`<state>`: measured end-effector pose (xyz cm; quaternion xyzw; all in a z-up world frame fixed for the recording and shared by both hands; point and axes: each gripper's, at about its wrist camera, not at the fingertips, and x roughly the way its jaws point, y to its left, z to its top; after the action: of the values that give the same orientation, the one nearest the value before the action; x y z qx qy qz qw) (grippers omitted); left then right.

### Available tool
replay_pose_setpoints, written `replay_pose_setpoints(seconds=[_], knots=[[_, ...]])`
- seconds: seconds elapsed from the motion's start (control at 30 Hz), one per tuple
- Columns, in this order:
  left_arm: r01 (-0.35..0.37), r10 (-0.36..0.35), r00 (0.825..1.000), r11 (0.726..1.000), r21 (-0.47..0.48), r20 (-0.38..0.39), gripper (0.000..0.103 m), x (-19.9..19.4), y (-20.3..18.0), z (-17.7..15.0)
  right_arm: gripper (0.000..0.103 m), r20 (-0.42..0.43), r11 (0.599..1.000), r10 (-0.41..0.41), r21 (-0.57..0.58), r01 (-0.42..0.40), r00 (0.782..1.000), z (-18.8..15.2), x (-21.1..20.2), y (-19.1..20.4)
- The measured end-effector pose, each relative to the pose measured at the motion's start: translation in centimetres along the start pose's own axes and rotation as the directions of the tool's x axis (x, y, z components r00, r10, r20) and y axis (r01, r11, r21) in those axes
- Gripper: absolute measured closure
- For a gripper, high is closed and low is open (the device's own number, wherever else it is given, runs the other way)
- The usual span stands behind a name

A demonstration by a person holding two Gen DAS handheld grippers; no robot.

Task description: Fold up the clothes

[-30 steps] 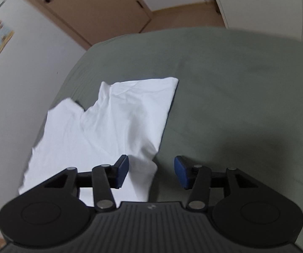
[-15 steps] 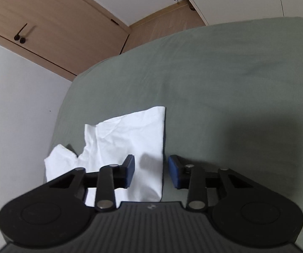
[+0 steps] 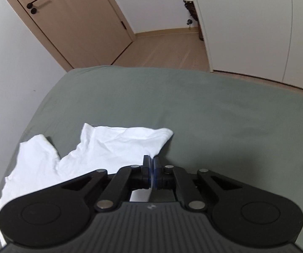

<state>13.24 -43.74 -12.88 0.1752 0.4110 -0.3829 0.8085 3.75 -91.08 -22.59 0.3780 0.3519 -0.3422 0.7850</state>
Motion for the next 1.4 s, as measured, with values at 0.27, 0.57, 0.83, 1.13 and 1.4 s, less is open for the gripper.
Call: replay_pose_setpoints(seconds=[0.27,0.57,0.83,1.13,1.4], knots=[[-0.018,0.016,0.997,1.0,-0.017,-0.073,0.043,2.2,2.0,-3.8,0.057,-0.057,0.991,0.134,-0.015,-0.135,0.989,-2.9,-1.9,-0.9],[0.056,-0.067,0.99,0.994,-0.096,-0.122,0.043,5.7,2.0,-6.7,0.057,-0.219,0.953,0.302,0.04,-0.301,0.928,-10.1,-4.3,-0.7],[0.062,-0.094,0.987,0.97,-0.236,-0.13,0.043,5.4,2.2,-7.9,0.057,-0.228,0.95,0.309,0.032,-0.311,0.923,-11.8,-3.1,2.0],[-0.069,0.094,0.995,0.913,0.402,-0.042,0.043,4.9,-4.1,-6.1,0.057,-0.237,0.954,0.262,-0.08,-0.288,0.935,-11.9,-4.1,2.4],[-0.09,0.128,0.992,0.686,0.722,0.001,0.043,5.2,-7.9,-6.6,0.057,-0.245,0.956,0.271,-0.041,-0.289,0.931,-11.1,-4.4,1.7]])
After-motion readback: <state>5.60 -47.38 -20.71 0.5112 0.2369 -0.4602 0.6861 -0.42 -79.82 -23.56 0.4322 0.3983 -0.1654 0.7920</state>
